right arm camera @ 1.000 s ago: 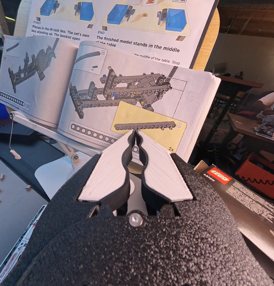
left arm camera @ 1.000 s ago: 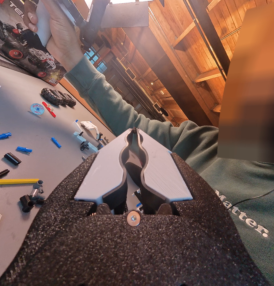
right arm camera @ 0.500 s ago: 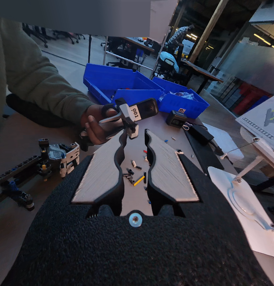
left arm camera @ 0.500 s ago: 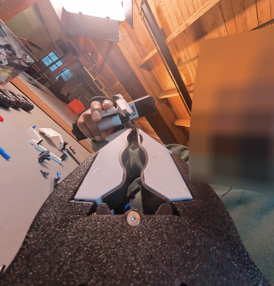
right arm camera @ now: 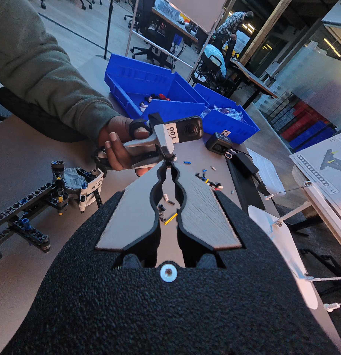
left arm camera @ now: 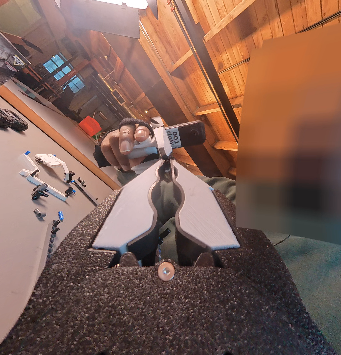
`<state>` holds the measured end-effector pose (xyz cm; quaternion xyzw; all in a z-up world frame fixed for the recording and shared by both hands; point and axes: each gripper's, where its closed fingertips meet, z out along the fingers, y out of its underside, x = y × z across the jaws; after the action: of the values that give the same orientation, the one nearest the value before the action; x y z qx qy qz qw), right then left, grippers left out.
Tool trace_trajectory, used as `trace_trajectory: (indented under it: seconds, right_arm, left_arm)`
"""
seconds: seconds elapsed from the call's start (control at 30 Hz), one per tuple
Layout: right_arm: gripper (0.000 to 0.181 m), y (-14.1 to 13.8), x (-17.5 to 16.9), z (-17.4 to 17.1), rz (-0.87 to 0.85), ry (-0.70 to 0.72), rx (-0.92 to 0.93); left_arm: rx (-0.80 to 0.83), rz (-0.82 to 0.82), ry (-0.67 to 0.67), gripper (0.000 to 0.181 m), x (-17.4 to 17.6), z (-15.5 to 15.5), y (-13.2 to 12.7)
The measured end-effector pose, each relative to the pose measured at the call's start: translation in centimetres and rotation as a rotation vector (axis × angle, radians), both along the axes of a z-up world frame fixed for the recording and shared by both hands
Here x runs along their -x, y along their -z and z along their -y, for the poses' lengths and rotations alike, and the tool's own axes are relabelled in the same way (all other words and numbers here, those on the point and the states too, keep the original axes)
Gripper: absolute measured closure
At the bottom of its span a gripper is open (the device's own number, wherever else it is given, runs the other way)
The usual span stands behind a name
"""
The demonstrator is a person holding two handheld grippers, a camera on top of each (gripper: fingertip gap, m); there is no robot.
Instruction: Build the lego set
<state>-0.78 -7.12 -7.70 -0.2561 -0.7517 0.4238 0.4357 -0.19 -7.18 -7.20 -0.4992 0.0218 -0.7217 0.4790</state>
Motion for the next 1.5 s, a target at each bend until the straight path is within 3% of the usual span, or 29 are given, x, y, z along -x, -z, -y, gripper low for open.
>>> trace_trajectory:
  seconds: [0.07,0.13,0.23,0.3,0.4,0.6,0.7,0.83,1.5]
  right_arm:
    - [0.177,0.6,-0.4,-0.3,0.05,0.002,0.012]
    - [0.177,2.5,-1.2,-1.2,0.168,0.011,0.01]
    - [0.177,8.0,-3.2,-3.5,0.457,0.053,-0.066]
    - [0.177,11.4,-4.7,-4.7,0.607,0.081,-0.155]
    - [0.177,14.0,-6.2,-5.1,0.729,0.081,-0.205]
    - [0.177,14.5,-6.0,-4.6,0.747,0.072,-0.211]
    - [0.177,14.7,-5.7,-4.4,0.764,0.06,-0.226]
    - [0.177,15.1,-5.5,-4.2,0.794,0.043,-0.242]
    - [0.177,15.4,-4.8,-3.4,0.834,0.0,-0.259]
  left_arm:
    - [0.01,-0.083,-0.027,0.176,-0.1,-0.3,0.6]
    - [0.011,-0.267,-0.109,0.166,0.4,-1.0,2.2]
    - [-0.005,-0.775,-0.202,0.161,1.2,-1.7,6.9]
    - [-0.034,-1.105,-0.184,0.16,1.3,-1.2,10.6]
    - [-0.073,-1.344,-0.109,0.155,0.4,-0.4,13.9]
    - [-0.089,-1.509,-0.035,0.152,-0.5,0.3,16.7]
    - [-0.094,-1.564,-0.017,0.159,-0.4,0.5,17.5]
    - [-0.104,-1.57,-0.021,0.174,-0.5,0.5,17.5]
    - [-0.103,-1.568,-0.019,0.174,-0.5,0.5,17.5]
